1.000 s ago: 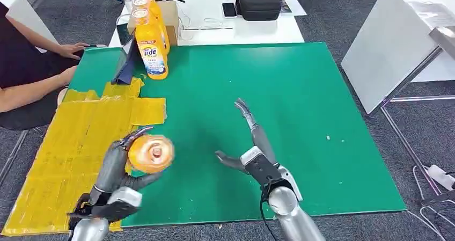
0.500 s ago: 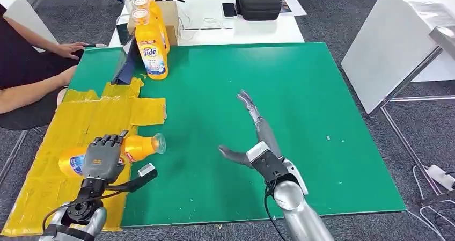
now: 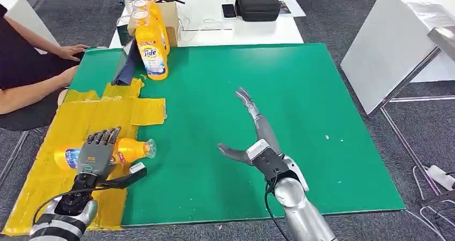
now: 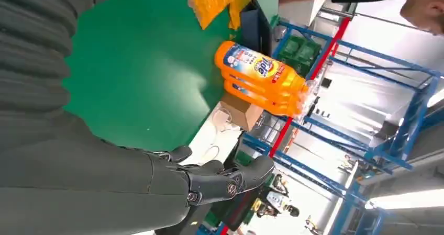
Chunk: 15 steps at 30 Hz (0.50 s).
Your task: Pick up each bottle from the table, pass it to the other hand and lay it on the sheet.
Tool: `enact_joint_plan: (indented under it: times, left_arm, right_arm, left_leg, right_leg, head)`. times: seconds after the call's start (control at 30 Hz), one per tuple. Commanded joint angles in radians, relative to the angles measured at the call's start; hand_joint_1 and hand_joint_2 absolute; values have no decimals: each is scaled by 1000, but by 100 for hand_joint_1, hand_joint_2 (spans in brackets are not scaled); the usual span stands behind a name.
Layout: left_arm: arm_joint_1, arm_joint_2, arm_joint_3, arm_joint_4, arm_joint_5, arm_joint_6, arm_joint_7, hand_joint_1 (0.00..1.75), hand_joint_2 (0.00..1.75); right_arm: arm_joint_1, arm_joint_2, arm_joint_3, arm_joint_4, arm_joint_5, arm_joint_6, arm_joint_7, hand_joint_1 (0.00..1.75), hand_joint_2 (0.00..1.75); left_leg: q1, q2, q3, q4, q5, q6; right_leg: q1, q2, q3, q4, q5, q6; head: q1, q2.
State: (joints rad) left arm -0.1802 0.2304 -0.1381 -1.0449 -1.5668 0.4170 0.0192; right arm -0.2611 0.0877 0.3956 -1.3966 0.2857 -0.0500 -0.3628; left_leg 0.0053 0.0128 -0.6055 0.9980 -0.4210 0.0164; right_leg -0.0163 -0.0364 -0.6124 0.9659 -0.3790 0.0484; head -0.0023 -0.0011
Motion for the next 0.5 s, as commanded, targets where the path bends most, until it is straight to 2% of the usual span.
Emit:
enact_joint_plan:
  times: [0.03,0.1,0.13,0.23,0.37,0.4,0.47,0.5]
  left_arm:
    - [56,-65,82,-52,79,6,-150,0,0]
    - [65,-80,90,-88,140,6,-187,0,0]
    - [74,-100,104,-118,168,50,-203,0,0]
    - [130,-162,123,-289,316,165,-317,0,0]
    - [163,-223,169,-459,622,167,-473,0,0]
    - [157,-237,182,-496,846,48,-530,0,0]
    - [123,-264,234,-520,1076,-148,-560,0,0]
    - [118,-267,239,-519,1073,-154,-560,0,0]
  right_arm:
    - [-28,-25,22,53,-1,5,-2,0,175]
    - [-23,-23,20,51,3,3,-7,0,175]
    - [-24,-27,32,52,48,-22,0,0,0]
    - [-11,-24,46,53,60,-25,-2,0,0]
    - [1,-16,47,55,70,-42,-14,0,0]
    - [11,-7,46,47,95,-66,-23,0,0]
    - [39,21,39,13,142,-123,-37,0,0]
    - [40,21,41,8,144,-125,-36,0,0]
  left_leg:
    - [0,1,4,-1,-1,0]
    - [0,1,4,-1,-1,-1]
    - [0,0,3,0,0,-1]
    - [1,-1,2,0,-1,-1]
    - [0,-1,-1,1,-1,-1]
    - [0,-1,0,2,-2,-1]
    - [0,-2,-3,2,-1,-1]
    - [0,-2,-3,2,-1,-1]
  right_leg:
    - [0,4,3,0,0,-2]
    - [0,5,3,0,0,-2]
    - [0,4,3,0,-1,-1]
    - [0,3,3,0,-1,-1]
    - [0,1,0,0,-1,0]
    - [0,2,1,1,-2,-1]
    - [0,1,-1,1,-1,-1]
    - [0,1,-2,1,-1,-1]
  head:
    - [0,0]
    - [0,0]
    - [0,0]
    - [1,0]
    - [0,0]
    - [0,0]
    - [0,0]
    - [0,0]
